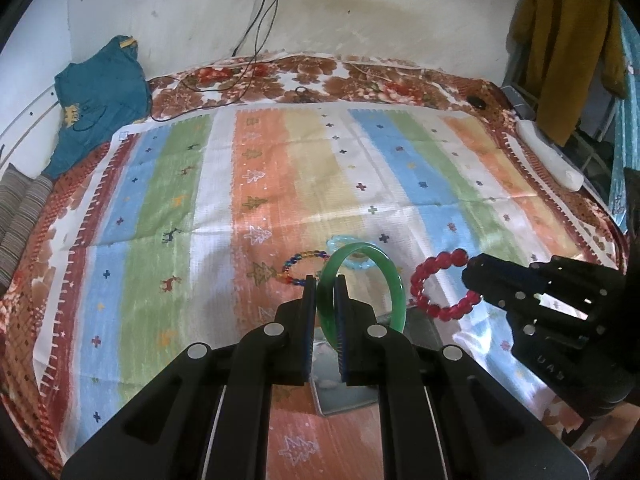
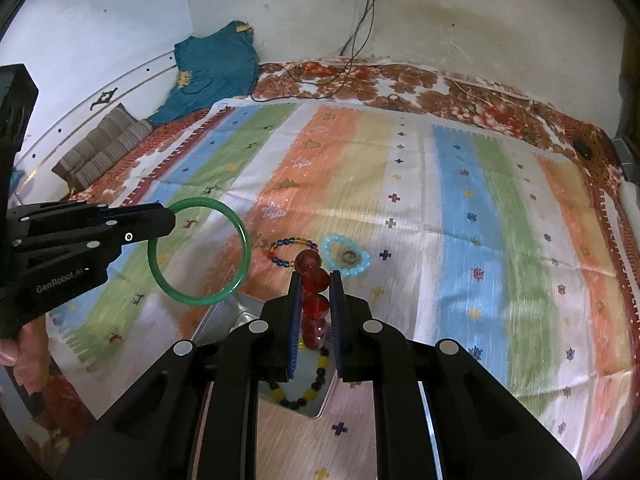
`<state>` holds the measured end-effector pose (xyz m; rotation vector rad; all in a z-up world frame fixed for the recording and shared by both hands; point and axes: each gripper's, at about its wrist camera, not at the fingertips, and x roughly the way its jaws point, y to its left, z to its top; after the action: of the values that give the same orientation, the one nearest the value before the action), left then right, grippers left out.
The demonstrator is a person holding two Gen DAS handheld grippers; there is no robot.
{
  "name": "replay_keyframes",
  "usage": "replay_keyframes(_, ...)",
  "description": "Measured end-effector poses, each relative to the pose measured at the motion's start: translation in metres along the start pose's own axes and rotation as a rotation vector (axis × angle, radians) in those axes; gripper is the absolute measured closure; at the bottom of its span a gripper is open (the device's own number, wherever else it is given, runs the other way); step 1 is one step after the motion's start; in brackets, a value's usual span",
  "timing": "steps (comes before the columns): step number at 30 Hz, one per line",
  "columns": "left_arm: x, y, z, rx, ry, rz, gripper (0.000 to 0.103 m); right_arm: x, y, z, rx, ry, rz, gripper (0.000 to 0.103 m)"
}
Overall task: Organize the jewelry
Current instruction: 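Lift the bangle and red bracelet and carry both over the tin, then open both grippers to drop the bangle and red bracelet into the tin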
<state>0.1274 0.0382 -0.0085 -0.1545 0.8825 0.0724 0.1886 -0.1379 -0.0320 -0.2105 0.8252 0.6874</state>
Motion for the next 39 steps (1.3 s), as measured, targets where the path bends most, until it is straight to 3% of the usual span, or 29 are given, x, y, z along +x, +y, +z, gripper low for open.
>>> replay_keyframes(11, -0.013, -0.011, -0.018, 0.019, -0.010, -0.026, 0.094, -0.012, 0.009, -0.011, 0.001, -0.012, 0.036, 0.089)
replay_keyframes(18, -0.010, -0.013, -0.025, 0.005, 0.034, -0.087, 0.092, -0.009, 0.012, -0.017, 0.001, 0.025, 0.075, 0.089)
replay_keyframes(19, -0.009, -0.012, -0.026, -0.006, 0.039, -0.081, 0.087, -0.010, 0.012, -0.017, 0.003, 0.023, 0.076, 0.086)
replay_keyframes(21, -0.008, -0.008, -0.025, -0.025, 0.039, -0.064, 0.072, -0.012, 0.010, -0.017, 0.009, 0.019, 0.061, 0.066)
replay_keyframes(22, -0.008, -0.007, -0.025, -0.033, 0.038, -0.059, 0.070, -0.012, 0.008, -0.016, 0.016, 0.019, 0.054, 0.056)
replay_keyframes(34, 0.002, 0.018, -0.019, -0.088, 0.054, 0.013, 0.056, 0.003, -0.008, -0.014, 0.060, 0.060, -0.001, 0.055)
replay_keyframes(39, 0.010, 0.026, -0.013, -0.102, 0.058, 0.029, 0.051, 0.007, -0.014, -0.008, 0.079, 0.055, -0.008, 0.043)
